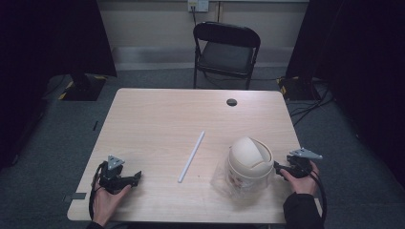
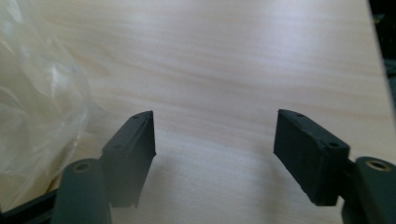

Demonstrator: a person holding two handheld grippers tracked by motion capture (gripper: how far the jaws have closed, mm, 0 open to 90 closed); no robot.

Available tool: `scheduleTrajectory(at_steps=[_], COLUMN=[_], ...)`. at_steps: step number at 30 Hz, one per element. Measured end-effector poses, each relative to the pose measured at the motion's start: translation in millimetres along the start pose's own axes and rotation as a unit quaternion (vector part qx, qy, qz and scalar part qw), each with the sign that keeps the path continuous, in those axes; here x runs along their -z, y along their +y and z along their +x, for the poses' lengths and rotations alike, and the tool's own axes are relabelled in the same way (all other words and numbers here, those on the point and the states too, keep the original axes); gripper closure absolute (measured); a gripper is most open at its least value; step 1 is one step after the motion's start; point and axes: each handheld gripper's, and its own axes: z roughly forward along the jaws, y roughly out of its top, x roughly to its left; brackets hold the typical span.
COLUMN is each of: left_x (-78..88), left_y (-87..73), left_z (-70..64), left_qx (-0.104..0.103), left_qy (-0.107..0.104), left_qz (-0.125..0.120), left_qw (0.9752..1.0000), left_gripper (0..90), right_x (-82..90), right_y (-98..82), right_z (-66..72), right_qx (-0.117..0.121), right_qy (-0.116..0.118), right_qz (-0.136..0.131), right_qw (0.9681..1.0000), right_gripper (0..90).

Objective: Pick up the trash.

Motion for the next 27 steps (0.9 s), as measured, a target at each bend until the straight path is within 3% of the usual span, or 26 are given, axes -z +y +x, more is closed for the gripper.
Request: scheduleTrajectory(at_steps=[5, 12, 17, 20, 27], left_x=[0.8, 0.6, 0.6, 0.7, 0.6], left_y=[-0.3, -0.5, -0.5, -0.4, -0.5], left_z=[0.7, 0.6, 0.6, 0.5, 0.6], left_qx=[0.001, 0.004, 0.003, 0.004, 0.004], left_qy=[-0.002, -0.003, -0.003, -0.002, -0.003], left_qz=[0.001, -0.002, -0.002, -0.001, -0.002], left_qw=[1.0, 1.0, 1.0, 1.0, 1.0], left_gripper=[13.1, 13.7, 13.7, 13.7, 13.7], right_x=[29.6, 71.9, 99.3, 113.1, 123.7], right_y=[15.9, 39.1, 54.5, 62.6, 75.5], right_z=[-8.7, -7.0, 0.5, 9.0, 35.7], right_qx=[0.015, 0.031, 0.039, 0.048, 0.087], right_qy=[0.03, 0.072, 0.107, 0.142, 0.209], right_qz=[-0.063, -0.132, -0.175, -0.192, -0.201], right_qw=[0.9974, 0.9882, 0.9781, 0.97, 0.9531], right_gripper=[27.8, 24.8, 24.2, 23.8, 22.2])
